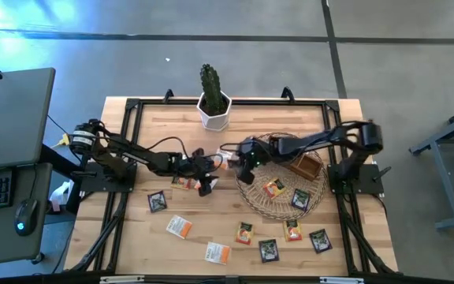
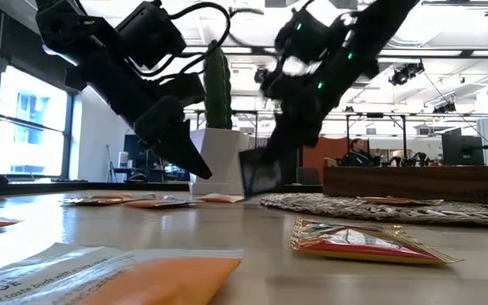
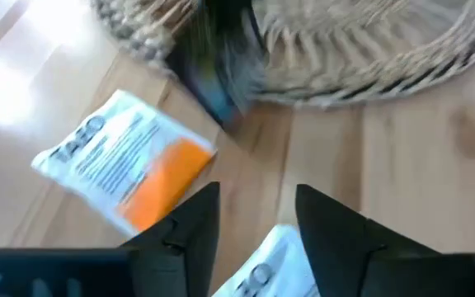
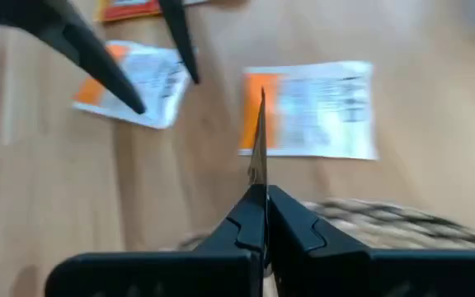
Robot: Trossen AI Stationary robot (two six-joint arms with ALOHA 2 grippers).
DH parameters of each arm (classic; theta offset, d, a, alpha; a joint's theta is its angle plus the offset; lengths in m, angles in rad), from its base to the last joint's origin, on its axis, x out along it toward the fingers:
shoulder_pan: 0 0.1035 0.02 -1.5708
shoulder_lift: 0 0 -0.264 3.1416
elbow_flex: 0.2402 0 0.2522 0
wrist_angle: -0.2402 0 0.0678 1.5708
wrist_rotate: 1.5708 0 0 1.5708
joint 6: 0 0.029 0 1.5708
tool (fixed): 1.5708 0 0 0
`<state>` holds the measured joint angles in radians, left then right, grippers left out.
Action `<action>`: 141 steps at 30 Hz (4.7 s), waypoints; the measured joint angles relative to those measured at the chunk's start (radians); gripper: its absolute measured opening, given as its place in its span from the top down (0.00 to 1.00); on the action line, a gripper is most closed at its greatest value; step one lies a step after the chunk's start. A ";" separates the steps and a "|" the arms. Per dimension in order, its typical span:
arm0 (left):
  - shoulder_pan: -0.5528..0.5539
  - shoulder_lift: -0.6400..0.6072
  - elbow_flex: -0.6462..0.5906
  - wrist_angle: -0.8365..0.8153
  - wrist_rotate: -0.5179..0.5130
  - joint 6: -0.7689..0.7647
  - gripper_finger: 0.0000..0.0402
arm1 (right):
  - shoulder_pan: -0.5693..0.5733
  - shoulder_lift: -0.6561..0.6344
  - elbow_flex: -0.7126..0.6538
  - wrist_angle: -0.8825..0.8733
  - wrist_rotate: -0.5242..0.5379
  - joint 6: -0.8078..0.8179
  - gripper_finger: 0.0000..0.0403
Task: Pick & Place Tea
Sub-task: Put the purple tea bag into the left section of the wooden organizer, then put the white tea bag into the middle section of the wooden organizer
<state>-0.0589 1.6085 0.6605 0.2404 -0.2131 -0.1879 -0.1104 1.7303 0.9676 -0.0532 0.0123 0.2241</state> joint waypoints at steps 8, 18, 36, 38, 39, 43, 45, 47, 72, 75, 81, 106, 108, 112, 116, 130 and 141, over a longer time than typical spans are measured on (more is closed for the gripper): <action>0.000 0.000 0.000 -0.009 -0.015 0.000 0.55 | 0.006 -0.247 0.000 -0.197 0.251 -0.024 1.00; 0.000 0.000 0.000 -0.014 -0.015 0.000 0.55 | 0.079 -0.396 0.000 -0.602 0.538 0.192 1.00; 0.000 0.000 0.000 0.001 -0.017 0.000 0.55 | 0.051 -0.397 -0.302 -0.278 0.615 0.160 1.00; 0.000 0.000 0.000 0.003 -0.018 0.000 0.55 | 0.031 -0.397 -0.323 -0.247 0.612 0.129 1.00; 0.000 0.000 0.000 0.003 -0.017 0.000 0.55 | 0.021 -0.397 -0.331 -0.237 0.610 0.116 1.00; 0.000 0.000 0.000 0.003 -0.017 0.000 0.55 | -0.009 -0.397 -0.355 -0.197 0.602 0.114 0.98; 0.000 0.000 0.000 0.003 -0.017 0.000 0.55 | -0.019 -0.397 -0.358 -0.176 0.574 0.101 0.95; 0.000 0.000 0.000 0.003 -0.017 0.000 0.55 | -0.026 -0.397 -0.358 -0.162 0.553 0.081 0.92; 0.000 0.001 0.000 0.004 -0.014 0.039 0.55 | 0.097 -0.384 -0.025 -0.182 0.305 -0.154 0.72; 0.000 0.001 0.000 0.002 -0.014 0.053 0.55 | 0.157 -0.356 -0.035 -0.073 0.238 -0.139 0.72; 0.000 -0.060 0.002 -0.054 -0.008 0.056 0.55 | 0.239 -0.190 -0.037 0.110 0.247 -0.139 0.72; 0.000 -0.718 -0.063 -0.866 -0.133 -0.065 0.55 | 0.095 0.235 0.390 0.043 0.058 -0.161 0.72; 0.000 -0.696 -0.107 -0.841 -0.132 -0.080 0.55 | 0.097 0.253 0.382 0.062 0.041 -0.153 0.72; 0.000 -0.653 -0.181 -0.741 -0.141 -0.112 0.55 | 0.102 0.293 0.378 0.082 0.043 -0.153 0.72; 0.000 -0.607 -0.214 -0.635 -0.112 -0.116 0.55 | 0.105 0.338 0.377 0.115 0.061 -0.153 0.72; 0.000 -0.445 -0.214 -0.406 0.021 -0.105 0.55 | 0.081 0.442 0.378 0.199 0.004 -0.117 0.72; 0.000 -0.363 -0.214 -0.323 0.044 -0.113 0.55 | 0.080 0.450 0.377 0.209 0.001 -0.066 0.72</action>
<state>-0.0589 1.2459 0.4469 -0.0830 -0.1691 -0.3010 -0.0303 2.1803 1.3449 0.1555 0.0137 0.1578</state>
